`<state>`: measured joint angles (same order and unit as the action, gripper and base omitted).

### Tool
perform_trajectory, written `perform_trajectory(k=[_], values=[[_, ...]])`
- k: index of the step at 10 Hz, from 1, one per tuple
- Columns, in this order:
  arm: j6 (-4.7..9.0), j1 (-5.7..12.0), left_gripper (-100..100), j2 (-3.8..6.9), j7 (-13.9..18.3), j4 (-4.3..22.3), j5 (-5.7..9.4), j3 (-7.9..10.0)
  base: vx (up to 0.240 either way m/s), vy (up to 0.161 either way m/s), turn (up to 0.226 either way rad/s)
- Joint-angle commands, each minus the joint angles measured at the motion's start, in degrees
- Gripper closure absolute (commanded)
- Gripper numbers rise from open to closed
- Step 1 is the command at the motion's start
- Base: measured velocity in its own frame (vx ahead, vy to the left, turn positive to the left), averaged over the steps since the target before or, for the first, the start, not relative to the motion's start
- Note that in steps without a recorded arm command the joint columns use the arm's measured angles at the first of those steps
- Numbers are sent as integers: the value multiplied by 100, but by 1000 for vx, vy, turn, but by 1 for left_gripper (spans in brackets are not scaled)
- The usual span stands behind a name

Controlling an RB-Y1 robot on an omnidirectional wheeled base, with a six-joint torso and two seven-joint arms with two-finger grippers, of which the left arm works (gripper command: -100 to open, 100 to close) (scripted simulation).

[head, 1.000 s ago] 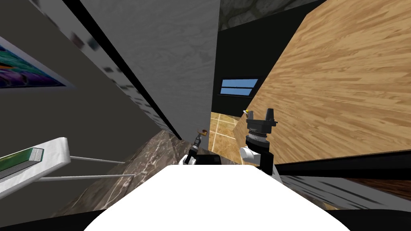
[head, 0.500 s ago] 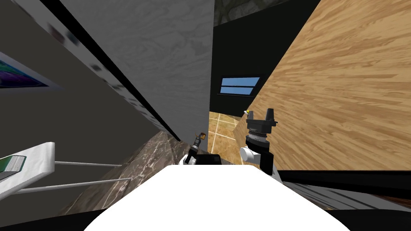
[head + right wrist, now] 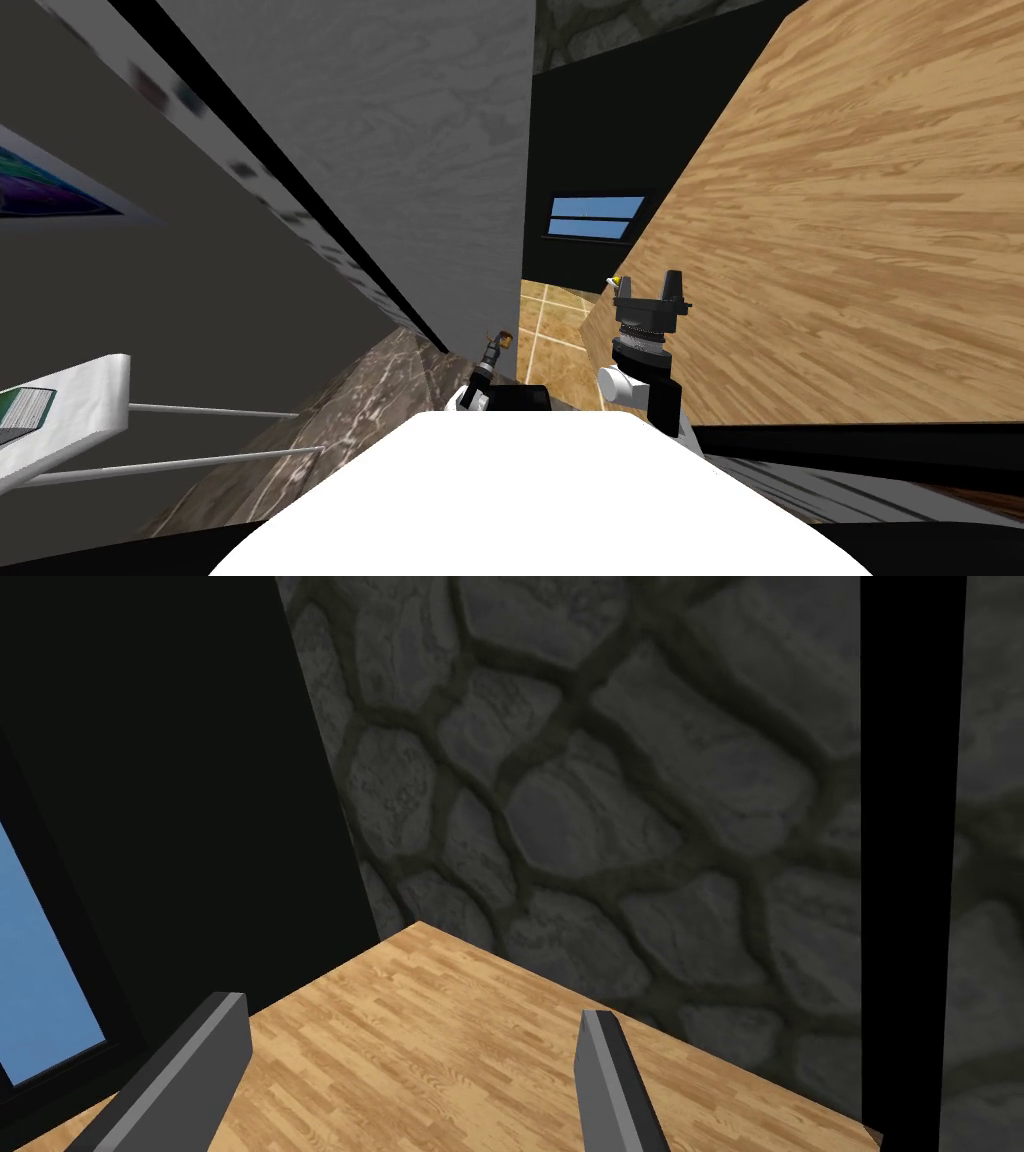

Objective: Push the door open

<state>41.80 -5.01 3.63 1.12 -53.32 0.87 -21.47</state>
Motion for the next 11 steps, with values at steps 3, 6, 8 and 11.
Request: perform_trajectory(k=[3,6,8,11], values=[[15,62,100,70,-54,22,70,229,153,-104,46],[22,118,100,94,-109,92,131,436,167,-121,50],[26,157,100,100,-147,139,173,577,159,-96,55],[32,211,100,92,-201,206,232,777,114,-92,54]])
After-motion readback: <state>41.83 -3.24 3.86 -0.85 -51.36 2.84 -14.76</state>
